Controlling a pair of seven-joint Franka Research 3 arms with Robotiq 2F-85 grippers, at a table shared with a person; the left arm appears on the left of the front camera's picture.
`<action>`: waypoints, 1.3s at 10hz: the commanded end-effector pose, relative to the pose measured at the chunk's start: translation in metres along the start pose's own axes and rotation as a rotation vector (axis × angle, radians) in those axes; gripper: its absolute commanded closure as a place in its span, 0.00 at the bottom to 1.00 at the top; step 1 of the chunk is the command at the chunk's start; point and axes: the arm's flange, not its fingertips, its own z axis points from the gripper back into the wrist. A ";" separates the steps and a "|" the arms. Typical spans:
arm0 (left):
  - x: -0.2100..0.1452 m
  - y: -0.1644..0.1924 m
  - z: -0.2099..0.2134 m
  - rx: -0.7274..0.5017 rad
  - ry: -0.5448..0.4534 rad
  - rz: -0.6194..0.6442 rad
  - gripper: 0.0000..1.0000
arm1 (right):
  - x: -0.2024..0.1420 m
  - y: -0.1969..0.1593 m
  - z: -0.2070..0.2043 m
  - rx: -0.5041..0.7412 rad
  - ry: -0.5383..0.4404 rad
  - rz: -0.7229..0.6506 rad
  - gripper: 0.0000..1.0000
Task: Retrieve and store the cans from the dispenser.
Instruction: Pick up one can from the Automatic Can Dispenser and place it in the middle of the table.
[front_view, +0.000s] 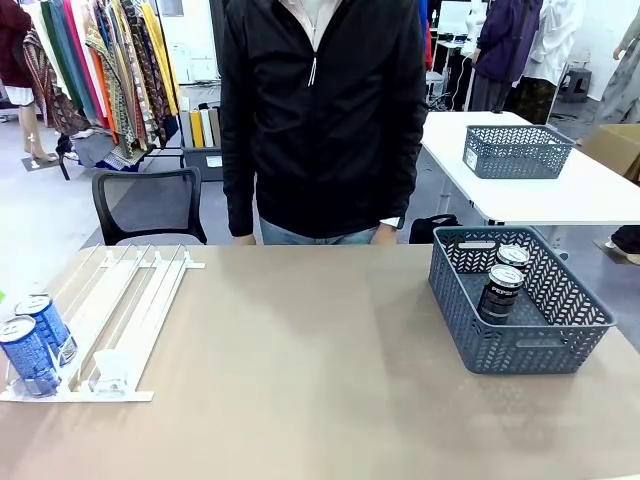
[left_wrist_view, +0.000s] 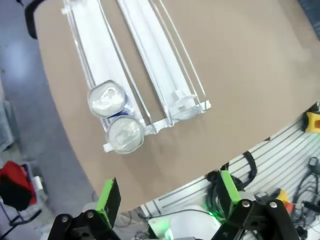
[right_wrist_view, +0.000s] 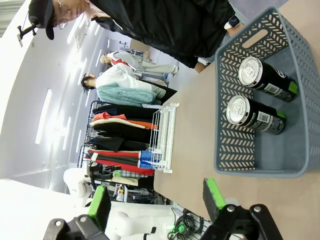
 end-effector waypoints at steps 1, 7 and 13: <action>-0.017 0.006 -0.056 0.000 0.037 0.068 0.00 | 0.003 0.003 -0.001 0.025 -0.016 0.010 0.00; -0.040 0.019 -0.123 0.118 0.118 0.152 0.00 | 0.003 0.003 -0.001 0.025 -0.016 0.010 0.00; -0.065 0.022 -0.164 0.069 0.235 0.212 0.00 | 0.003 0.003 -0.001 0.025 -0.016 0.010 0.00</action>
